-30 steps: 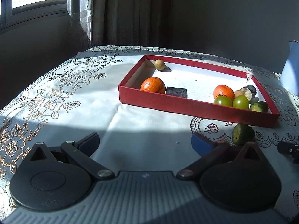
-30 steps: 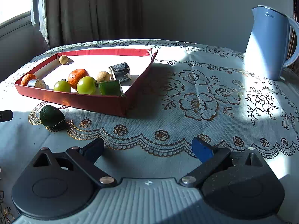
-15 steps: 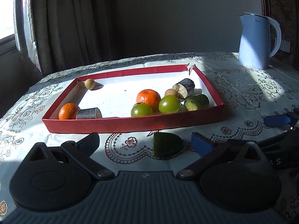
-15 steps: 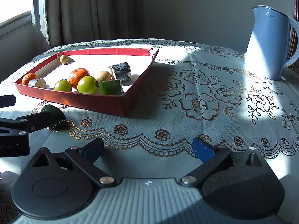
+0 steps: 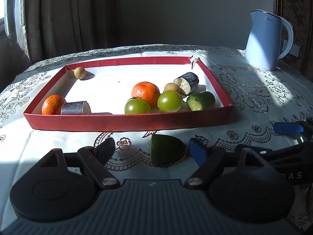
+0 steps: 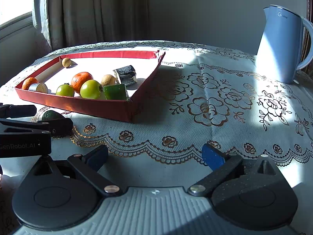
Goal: Organize fruits
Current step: 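Move the left tool to the dark green avocado and grasp it, then carry the avocado into the red tray and open the left tool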
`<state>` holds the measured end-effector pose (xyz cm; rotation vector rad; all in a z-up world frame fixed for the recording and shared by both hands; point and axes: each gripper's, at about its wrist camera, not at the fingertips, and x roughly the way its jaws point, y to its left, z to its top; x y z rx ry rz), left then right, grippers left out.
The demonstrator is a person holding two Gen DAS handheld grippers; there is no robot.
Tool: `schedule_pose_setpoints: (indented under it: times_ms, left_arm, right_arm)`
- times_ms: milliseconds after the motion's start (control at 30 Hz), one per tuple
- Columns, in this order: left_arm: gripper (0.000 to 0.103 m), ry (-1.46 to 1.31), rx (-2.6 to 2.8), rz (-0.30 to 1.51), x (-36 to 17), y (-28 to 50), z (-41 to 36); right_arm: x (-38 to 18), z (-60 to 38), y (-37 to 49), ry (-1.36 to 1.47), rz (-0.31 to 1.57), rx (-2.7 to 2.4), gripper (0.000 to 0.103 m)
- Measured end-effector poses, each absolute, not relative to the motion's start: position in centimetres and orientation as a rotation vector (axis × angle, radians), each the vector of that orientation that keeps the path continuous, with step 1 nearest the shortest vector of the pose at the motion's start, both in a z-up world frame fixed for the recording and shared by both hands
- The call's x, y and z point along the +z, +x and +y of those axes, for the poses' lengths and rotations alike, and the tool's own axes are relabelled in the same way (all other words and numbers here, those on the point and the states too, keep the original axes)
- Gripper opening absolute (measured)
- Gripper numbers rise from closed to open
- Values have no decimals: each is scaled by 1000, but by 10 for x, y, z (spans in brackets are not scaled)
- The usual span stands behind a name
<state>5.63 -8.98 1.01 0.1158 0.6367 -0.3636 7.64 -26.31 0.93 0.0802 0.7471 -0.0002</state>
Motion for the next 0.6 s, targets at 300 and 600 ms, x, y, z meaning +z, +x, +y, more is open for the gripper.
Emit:
schedule_pose_setpoints:
  times_ms: [300, 600]
  left_arm:
    - [52, 116, -397, 647, 8, 57, -92]
    - [35, 122, -404, 635, 9, 54, -92]
  right_arm:
    - [12, -274, 72, 135, 727, -31, 103]
    - [11, -276, 73, 143, 726, -31, 103]
